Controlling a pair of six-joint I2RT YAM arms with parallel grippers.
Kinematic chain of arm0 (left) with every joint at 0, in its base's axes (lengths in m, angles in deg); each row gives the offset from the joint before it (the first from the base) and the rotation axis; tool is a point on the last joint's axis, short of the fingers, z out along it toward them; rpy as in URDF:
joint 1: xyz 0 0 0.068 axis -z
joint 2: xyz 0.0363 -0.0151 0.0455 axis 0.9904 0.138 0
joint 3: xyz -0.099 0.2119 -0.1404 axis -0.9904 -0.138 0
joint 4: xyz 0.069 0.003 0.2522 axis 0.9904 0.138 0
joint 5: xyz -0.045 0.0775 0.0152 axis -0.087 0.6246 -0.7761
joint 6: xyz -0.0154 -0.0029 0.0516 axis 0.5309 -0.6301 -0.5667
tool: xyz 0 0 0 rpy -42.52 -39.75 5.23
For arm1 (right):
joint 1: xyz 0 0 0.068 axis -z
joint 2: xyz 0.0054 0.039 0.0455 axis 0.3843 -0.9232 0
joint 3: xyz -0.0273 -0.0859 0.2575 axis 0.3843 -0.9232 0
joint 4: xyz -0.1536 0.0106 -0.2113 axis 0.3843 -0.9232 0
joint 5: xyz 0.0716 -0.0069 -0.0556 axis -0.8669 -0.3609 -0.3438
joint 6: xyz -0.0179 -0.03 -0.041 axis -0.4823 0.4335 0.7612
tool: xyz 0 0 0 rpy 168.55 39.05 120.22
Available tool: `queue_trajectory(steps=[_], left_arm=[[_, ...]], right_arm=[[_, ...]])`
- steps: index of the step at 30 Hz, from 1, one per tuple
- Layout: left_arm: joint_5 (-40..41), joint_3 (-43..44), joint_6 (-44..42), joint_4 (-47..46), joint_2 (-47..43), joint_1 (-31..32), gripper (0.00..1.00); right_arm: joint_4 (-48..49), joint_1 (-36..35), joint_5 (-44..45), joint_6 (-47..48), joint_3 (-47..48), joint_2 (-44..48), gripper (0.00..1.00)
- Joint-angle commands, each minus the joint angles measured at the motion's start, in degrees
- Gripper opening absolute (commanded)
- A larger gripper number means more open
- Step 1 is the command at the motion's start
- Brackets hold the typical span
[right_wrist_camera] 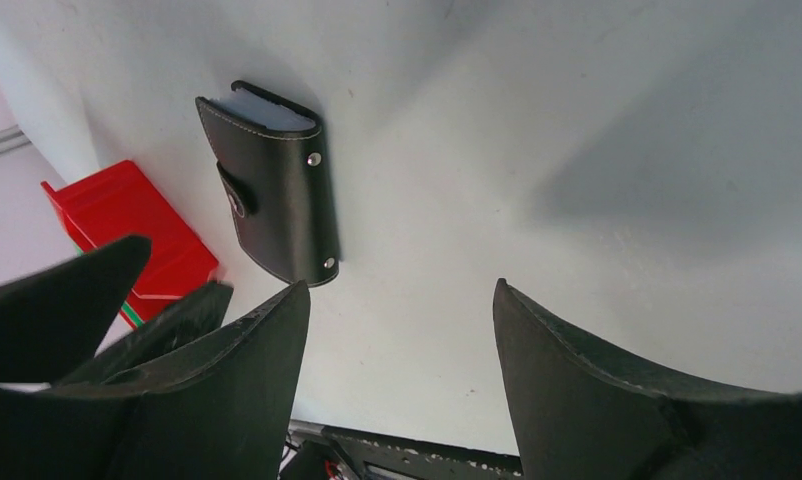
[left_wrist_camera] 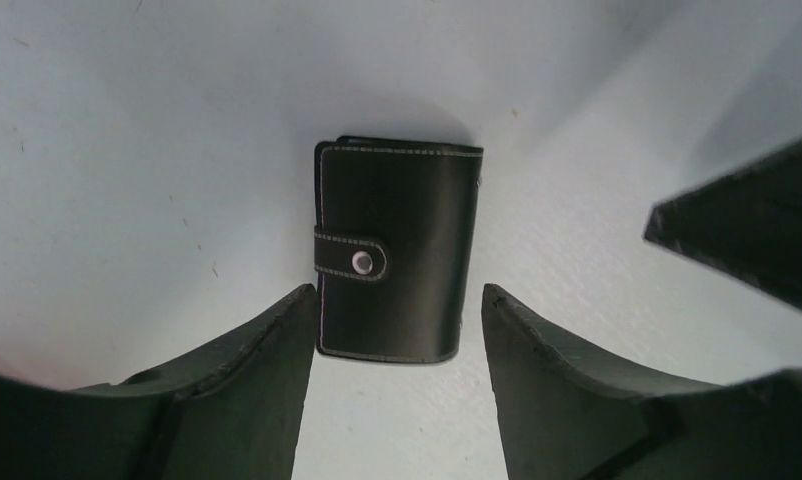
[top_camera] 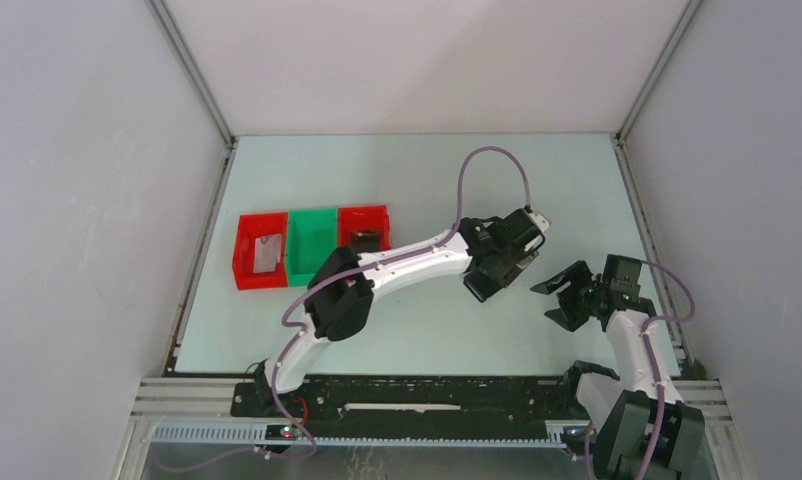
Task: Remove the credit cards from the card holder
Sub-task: Open the card holder at the center of the board.
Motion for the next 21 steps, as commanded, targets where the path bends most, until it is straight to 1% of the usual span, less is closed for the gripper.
queue_trajectory(steps=[1,5,9,16,19,21], left_arm=[[3.3,6.8,-2.9,2.1,4.2,0.0,0.66],[5.4,7.7,-3.4,2.2,6.9,0.0,0.61],[7.7,6.0,-3.3,2.0,7.6,0.0,0.60],[7.0,3.7,-3.3,0.9,8.4,-0.3,0.54],[6.2,2.0,-3.2,-0.3,8.1,-0.9,0.49],[4.1,0.4,-2.5,-0.5,7.8,-1.7,0.46]], right_arm=[[-0.8,0.7,-2.5,2.0,-0.1,0.8,0.77],[-0.5,1.0,-2.7,2.1,-0.1,0.3,0.77],[-0.6,1.1,-2.5,2.4,-0.1,0.1,0.77],[0.4,1.1,-2.7,2.6,-0.1,-1.6,0.77],[0.3,1.1,-2.4,2.8,-0.1,-1.8,0.77],[0.2,1.1,-2.2,2.8,-0.1,-1.8,0.77]])
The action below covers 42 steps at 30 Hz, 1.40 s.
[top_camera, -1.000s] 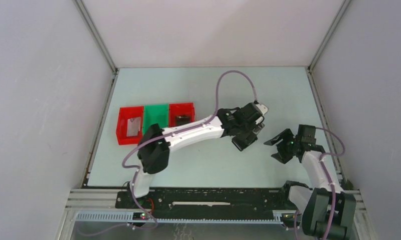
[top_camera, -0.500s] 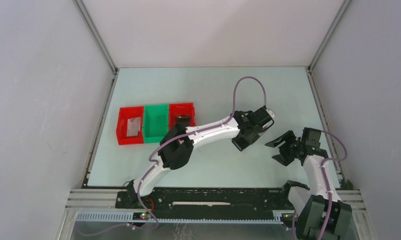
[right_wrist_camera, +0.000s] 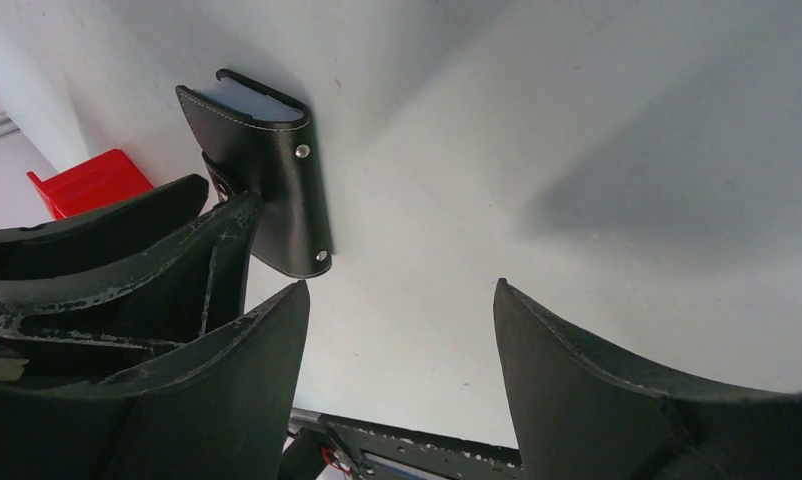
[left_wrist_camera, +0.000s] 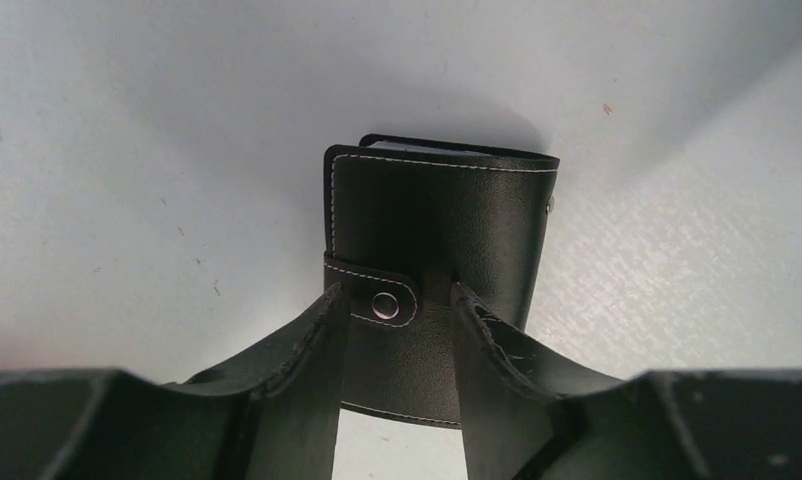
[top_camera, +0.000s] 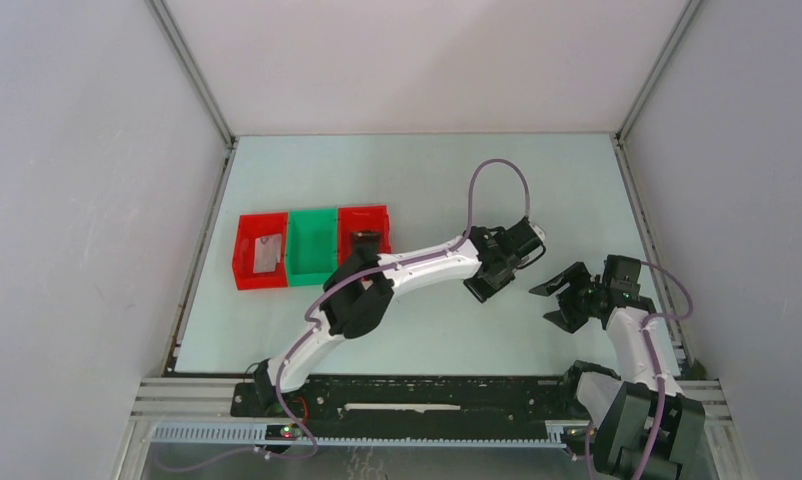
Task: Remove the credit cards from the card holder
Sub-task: Open the card holder at the center of the board.
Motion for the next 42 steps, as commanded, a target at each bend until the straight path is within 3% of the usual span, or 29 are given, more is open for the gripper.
queue_trajectory(steps=[1,8,13,19,27,33,42], left_arm=[[-2.3,-3.7,0.0,-1.6,-0.5,-1.9,0.45],[-8.1,-7.6,2.3,-3.6,-0.8,-4.0,0.26],[-9.1,-8.3,3.1,-3.6,-0.9,-4.6,0.01],[-13.1,-11.7,4.0,-4.4,-5.1,-5.9,0.00],[-25.3,-19.2,9.0,-7.3,-14.0,-8.5,0.00],[-32.6,-24.2,12.0,-10.4,-20.9,-9.4,0.00],[-35.9,-28.7,14.2,-13.7,-30.6,-10.1,0.00]], right_arm=[[0.5,0.3,-0.3,1.1,0.0,0.1,0.77],[1.1,0.3,-0.6,0.5,0.0,-0.2,0.76],[2.1,0.0,-2.8,0.8,0.0,0.4,0.76],[9.3,-4.0,-9.2,0.9,-0.4,-0.4,0.78],[17.4,-16.6,-3.6,-7.0,-1.3,-3.5,0.81],[16.8,-17.1,-1.4,-7.0,-1.4,-5.3,0.79],[10.2,-22.7,5.3,-0.7,3.0,-1.2,0.80]])
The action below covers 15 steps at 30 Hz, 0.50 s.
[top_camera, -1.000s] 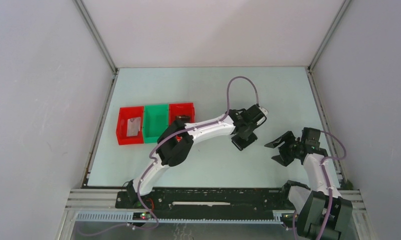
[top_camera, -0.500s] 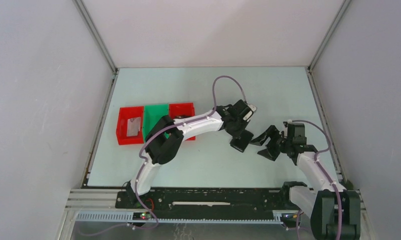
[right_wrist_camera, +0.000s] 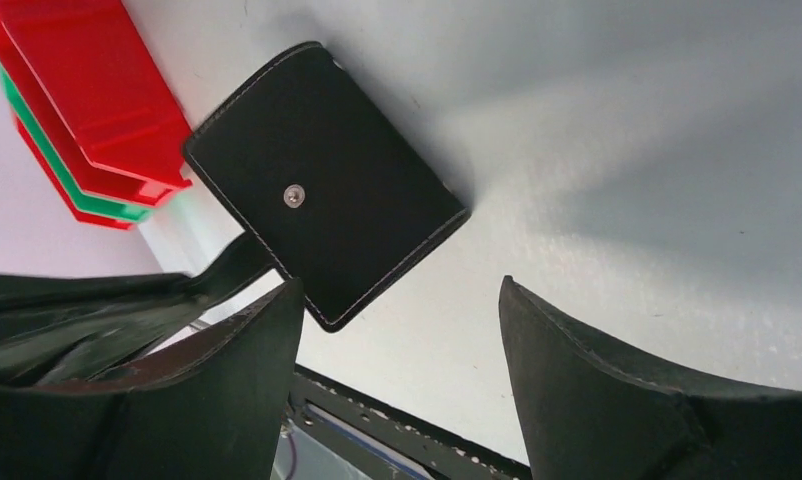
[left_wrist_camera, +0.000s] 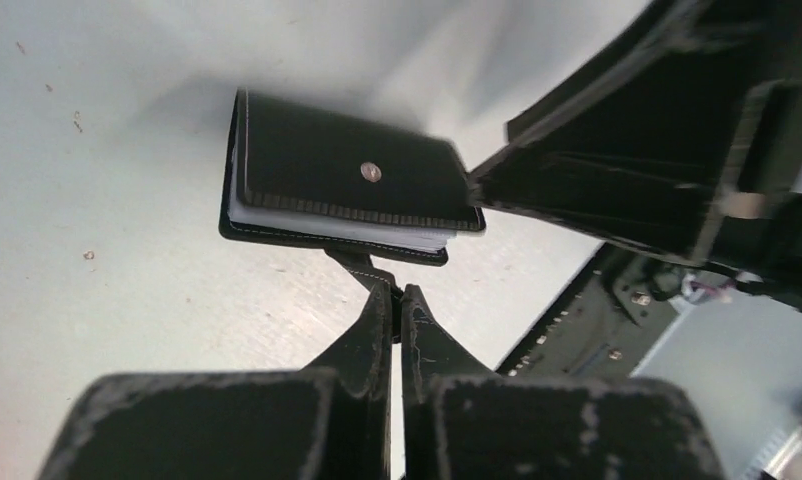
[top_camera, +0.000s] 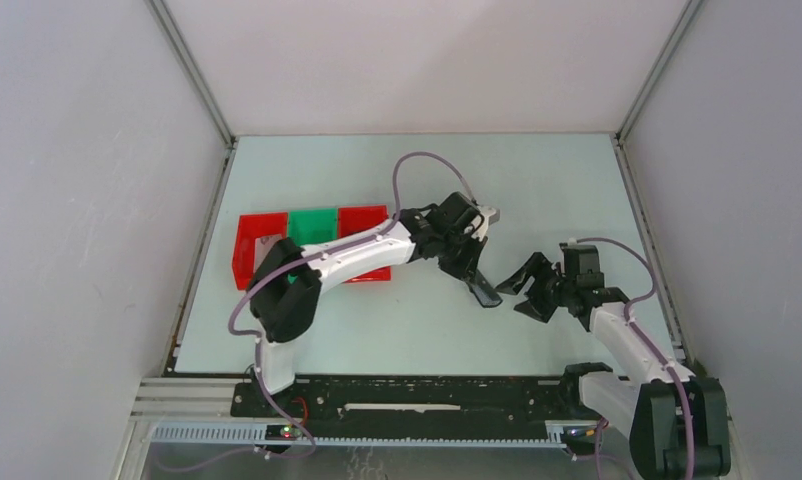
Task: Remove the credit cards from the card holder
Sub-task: Open the card holder at the center of the board.
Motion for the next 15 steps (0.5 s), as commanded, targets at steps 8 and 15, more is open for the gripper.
queue_trajectory(steps=[8,15], left_arm=[[-4.8,-0.4,0.5,-2.3,-7.9,-1.1,0.00],[-0.6,-8.5,0.4,-2.3,-12.9,-2.7,0.00]], right_arm=[[-5.6,-1.5,6.4,4.4,5.9,5.0,0.82],[-5.3,-3.9,6.4,5.6,5.9,2.9,0.77]])
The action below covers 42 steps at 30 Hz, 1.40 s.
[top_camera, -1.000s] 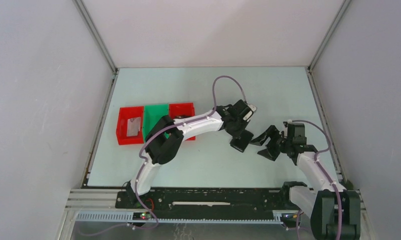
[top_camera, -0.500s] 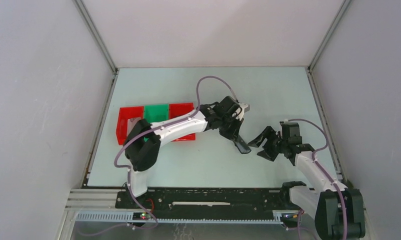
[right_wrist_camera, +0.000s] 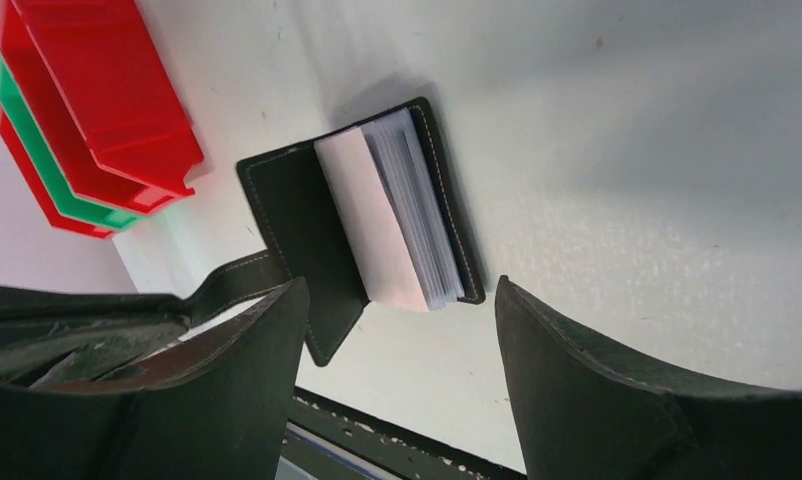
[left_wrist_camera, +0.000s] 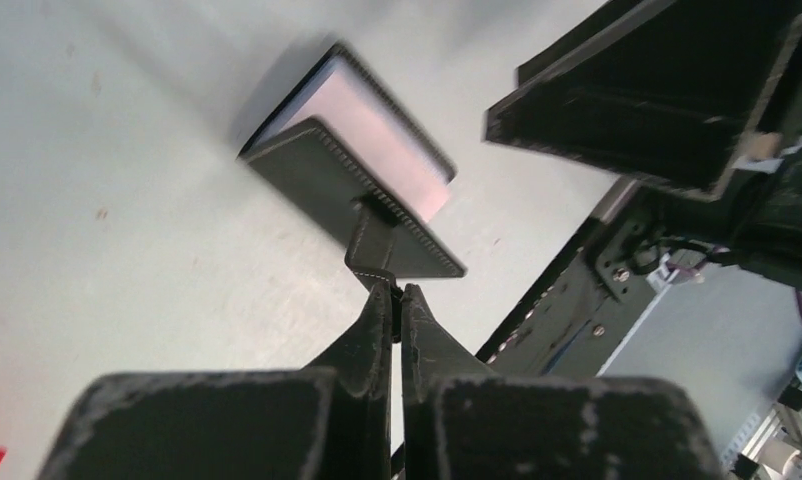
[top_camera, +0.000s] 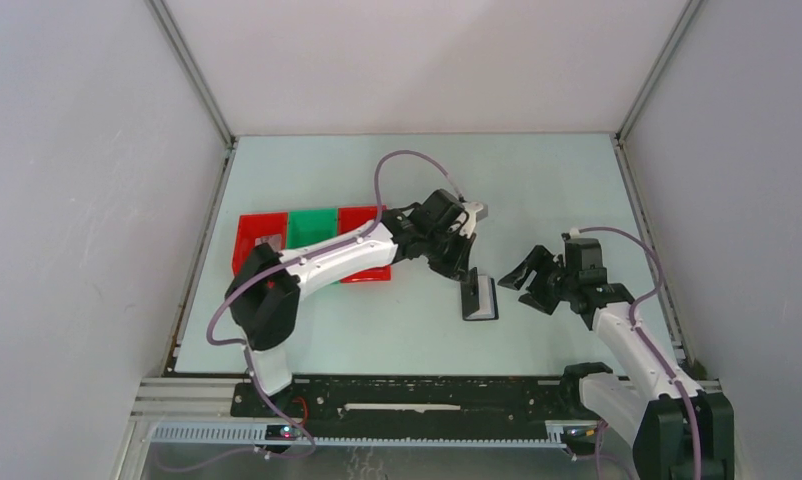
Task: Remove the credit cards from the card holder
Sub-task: Open the card holder at the center of the board.
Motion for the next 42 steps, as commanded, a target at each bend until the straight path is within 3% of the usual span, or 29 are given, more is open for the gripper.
queue_trajectory(steps=[1,5,12,21,33,42], left_arm=[[3.9,-5.6,-0.6,-0.1,-6.9,-1.6,0.00],[8.6,-10.4,-0.8,0.4,-9.8,-3.0,0.00],[13.5,-14.0,-1.2,2.1,-9.6,-4.1,0.00],[12.5,-13.4,-1.9,1.8,-4.4,-3.8,0.00],[7.9,-11.4,-1.3,-3.3,1.6,-2.5,0.00],[10.9,-7.8,-1.0,-1.9,1.4,-2.9,0.00]], right_arm=[[0.0,-2.2,0.9,1.8,1.6,-2.0,0.76],[1.8,-4.2,1.5,1.8,1.6,-5.6,0.75],[6.5,-5.8,-0.2,0.6,1.6,-9.5,0.61],[13.6,-8.0,-5.4,-1.2,1.6,-16.7,0.65],[15.9,-10.9,-11.0,-3.6,1.6,-14.4,0.63],[22.7,-15.3,-13.8,-7.8,1.6,-16.8,0.62]])
